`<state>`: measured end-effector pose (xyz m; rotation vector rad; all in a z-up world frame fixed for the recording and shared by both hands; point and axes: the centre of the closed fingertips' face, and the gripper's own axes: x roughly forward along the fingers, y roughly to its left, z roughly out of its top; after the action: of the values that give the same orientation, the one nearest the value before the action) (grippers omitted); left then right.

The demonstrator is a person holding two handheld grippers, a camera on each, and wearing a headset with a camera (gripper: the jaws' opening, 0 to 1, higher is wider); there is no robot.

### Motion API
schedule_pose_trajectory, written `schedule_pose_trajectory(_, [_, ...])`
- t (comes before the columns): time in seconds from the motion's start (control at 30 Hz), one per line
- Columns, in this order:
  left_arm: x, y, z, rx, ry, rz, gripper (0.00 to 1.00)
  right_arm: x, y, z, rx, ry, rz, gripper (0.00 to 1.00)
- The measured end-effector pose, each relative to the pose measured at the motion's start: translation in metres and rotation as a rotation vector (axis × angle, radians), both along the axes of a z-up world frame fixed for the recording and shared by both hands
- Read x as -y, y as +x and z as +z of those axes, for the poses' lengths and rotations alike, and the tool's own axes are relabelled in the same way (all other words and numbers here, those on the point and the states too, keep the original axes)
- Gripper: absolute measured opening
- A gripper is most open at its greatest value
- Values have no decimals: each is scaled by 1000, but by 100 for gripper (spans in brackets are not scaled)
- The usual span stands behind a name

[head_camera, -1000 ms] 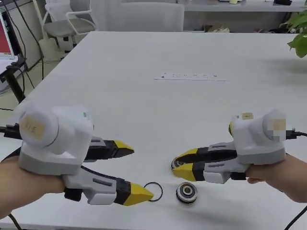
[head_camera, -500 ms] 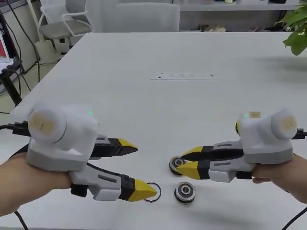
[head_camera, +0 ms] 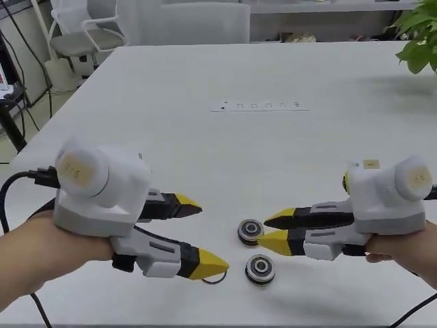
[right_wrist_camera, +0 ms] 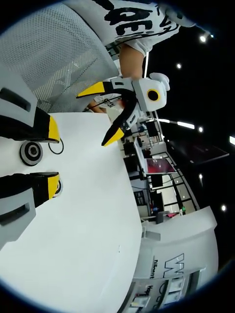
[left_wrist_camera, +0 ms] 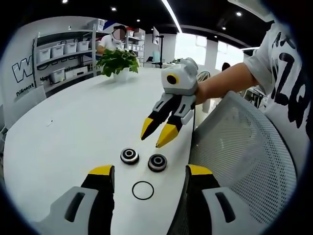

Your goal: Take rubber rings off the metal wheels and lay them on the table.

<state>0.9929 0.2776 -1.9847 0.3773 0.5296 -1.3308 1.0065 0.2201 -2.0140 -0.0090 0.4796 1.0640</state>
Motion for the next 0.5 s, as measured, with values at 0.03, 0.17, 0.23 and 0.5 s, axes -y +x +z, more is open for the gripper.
schedule_pose_trajectory(0.03, [1,0,-1,0,2,-3,56,1,0,0,2,0,0,22])
schedule_pose_trajectory(0.17, [4,1,-2,5,7,-9,55,3,-2,-2,4,-2,-1,22])
schedule_pose_trajectory(0.23, [5,2,-4,6,12,-14,54,3,-4,-2,7,-5,1,22])
schedule_pose_trajectory(0.5, [11,3,-9,3,29,-32,54,4,-10,-4,7,-9,3,23])
